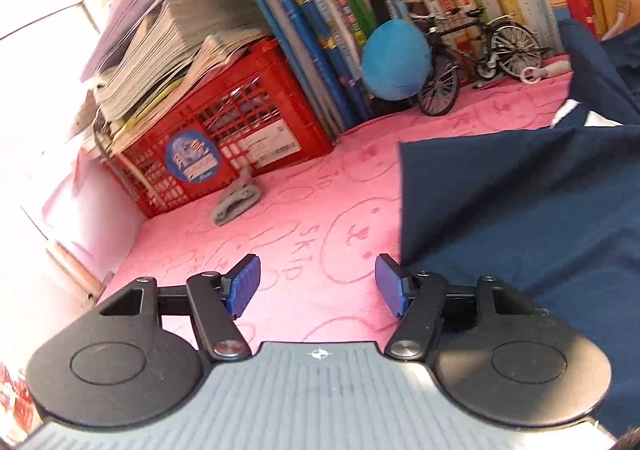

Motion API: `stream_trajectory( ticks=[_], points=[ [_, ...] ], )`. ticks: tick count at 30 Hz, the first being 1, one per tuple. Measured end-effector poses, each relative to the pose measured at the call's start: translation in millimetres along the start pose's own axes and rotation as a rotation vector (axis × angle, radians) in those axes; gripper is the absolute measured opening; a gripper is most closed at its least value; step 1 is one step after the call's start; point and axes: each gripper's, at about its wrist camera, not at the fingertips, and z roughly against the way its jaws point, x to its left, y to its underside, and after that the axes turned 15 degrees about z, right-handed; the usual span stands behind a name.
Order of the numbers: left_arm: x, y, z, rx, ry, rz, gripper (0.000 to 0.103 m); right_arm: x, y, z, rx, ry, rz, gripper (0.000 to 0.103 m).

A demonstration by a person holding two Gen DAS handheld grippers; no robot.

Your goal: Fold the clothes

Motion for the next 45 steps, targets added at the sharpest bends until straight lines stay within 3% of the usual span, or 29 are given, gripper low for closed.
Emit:
stream_trajectory(
  ticks=[2,5,9,11,13,17,20,26,28,35,39,45],
  points=[
    [18,-1,4,0.011,0.016,0.065,0.059,-5,1,-2,-0.003,-0.041,-0.040,0.100],
    [40,4,36,-0.030,0.146,0.140,0.059,-1,-2,-4,-0.018,-0.047,-0.022,0.093],
    [51,17,73,-0.068,0.293,0.156,0.062,7,-11,-16,0.004,-0.002,0.008,0.073],
    [44,27,76,-0.064,0.272,0.085,0.064,10,-15,-27,0.016,0.043,0.058,0.067],
    [35,42,63,-0.042,0.187,-0.002,0.065,13,-18,-40,0.032,0.128,0.130,0.065],
    [56,51,57,-0.002,0.138,0.067,0.064,21,-25,-27,-0.017,0.174,0.170,0.065],
    [68,49,68,-0.021,0.133,0.085,0.062,28,-24,-7,-0.067,0.144,0.203,0.069],
    [60,39,115,-0.076,0.354,0.145,0.067,49,-23,8,-0.077,0.029,0.190,0.080],
    [46,40,123,-0.090,0.392,0.115,0.068,59,-22,5,-0.067,0.021,0.198,0.082],
    [27,57,103,-0.026,0.342,0.077,0.070,64,-5,0,-0.013,0.038,0.207,0.085],
    [33,67,97,-0.020,0.323,0.100,0.079,51,9,-3,0.045,0.092,0.204,0.102],
    [38,67,95,-0.012,0.318,0.115,0.084,27,20,-9,0.079,0.034,0.079,0.103]
  ],
)
